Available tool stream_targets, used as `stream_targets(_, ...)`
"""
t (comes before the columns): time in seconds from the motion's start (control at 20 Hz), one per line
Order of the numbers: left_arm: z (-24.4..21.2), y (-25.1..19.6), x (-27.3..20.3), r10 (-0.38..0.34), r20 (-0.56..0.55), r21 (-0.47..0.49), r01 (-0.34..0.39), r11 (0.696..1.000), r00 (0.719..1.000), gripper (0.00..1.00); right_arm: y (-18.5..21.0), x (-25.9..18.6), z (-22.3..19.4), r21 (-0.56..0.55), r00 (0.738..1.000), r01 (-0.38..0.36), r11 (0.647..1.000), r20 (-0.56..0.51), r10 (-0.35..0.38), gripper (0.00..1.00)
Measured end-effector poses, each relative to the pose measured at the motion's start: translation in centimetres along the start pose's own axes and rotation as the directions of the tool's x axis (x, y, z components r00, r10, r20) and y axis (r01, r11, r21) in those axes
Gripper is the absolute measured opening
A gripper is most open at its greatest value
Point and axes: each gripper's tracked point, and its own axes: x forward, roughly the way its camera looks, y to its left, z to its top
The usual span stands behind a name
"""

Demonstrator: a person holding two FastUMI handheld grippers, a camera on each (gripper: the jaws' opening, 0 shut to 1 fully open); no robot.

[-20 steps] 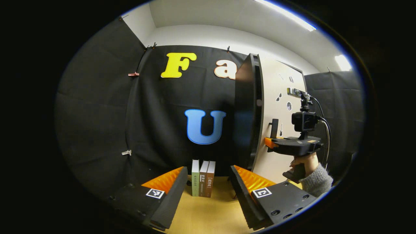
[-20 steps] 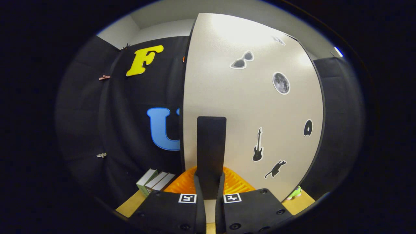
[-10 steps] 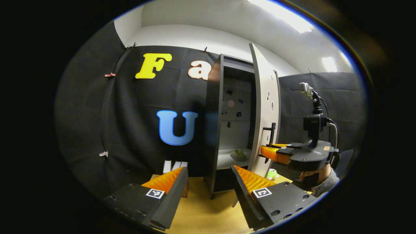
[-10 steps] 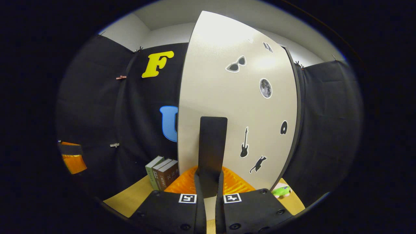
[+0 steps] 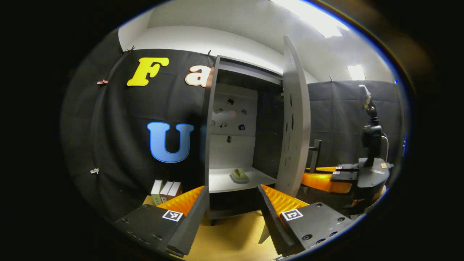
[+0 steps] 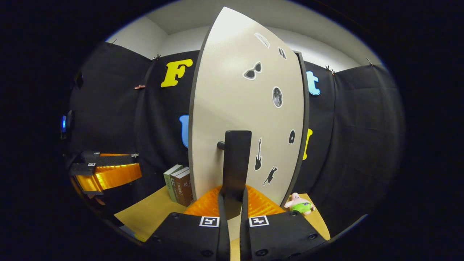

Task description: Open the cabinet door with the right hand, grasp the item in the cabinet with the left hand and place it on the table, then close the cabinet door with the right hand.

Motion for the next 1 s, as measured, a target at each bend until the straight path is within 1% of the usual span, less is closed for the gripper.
stream_targets(0.15,0.3,-3.1,3.0,-0.016,0.012,0.015,0.016,1.0,1.0,0.84,-1.4,-0.8,0.0,0.027,0.999,-0.032,0.999,0.0,0.032,0.14)
stream_targets(0.35,0.0,-6.9,7.1,-0.042,0.015,0.012,0.042,0.999,0.999,0.83,-3.0,-1.9,0.1,0.045,0.998,-0.064,0.997,0.012,0.064,0.14)
stream_targets(0.6,-0.4,-10.8,11.7,-0.07,0.009,0.02,0.07,0.997,0.998,0.83,-4.9,-2.6,0.0,0.039,0.996,-0.08,0.996,0.03,0.079,0.14)
stream_targets(0.7,-0.6,-11.5,13.3,-0.065,0.007,0.024,0.065,0.998,0.998,0.83,-5.6,-2.6,0.2,0.036,0.997,-0.073,0.997,0.036,0.072,0.14)
stream_targets(0.85,-0.9,-11.5,15.8,-0.033,0.0,0.031,0.033,0.999,0.999,0.83,-6.8,-2.7,0.2,0.074,0.997,-0.057,0.996,0.051,0.053,0.13)
stream_targets(1.0,-1.1,-10.5,18.5,0.013,-0.01,0.033,-0.013,0.999,1.0,0.84,-8.3,-2.7,0.3,0.036,0.998,-0.024,0.999,0.063,0.021,0.13)
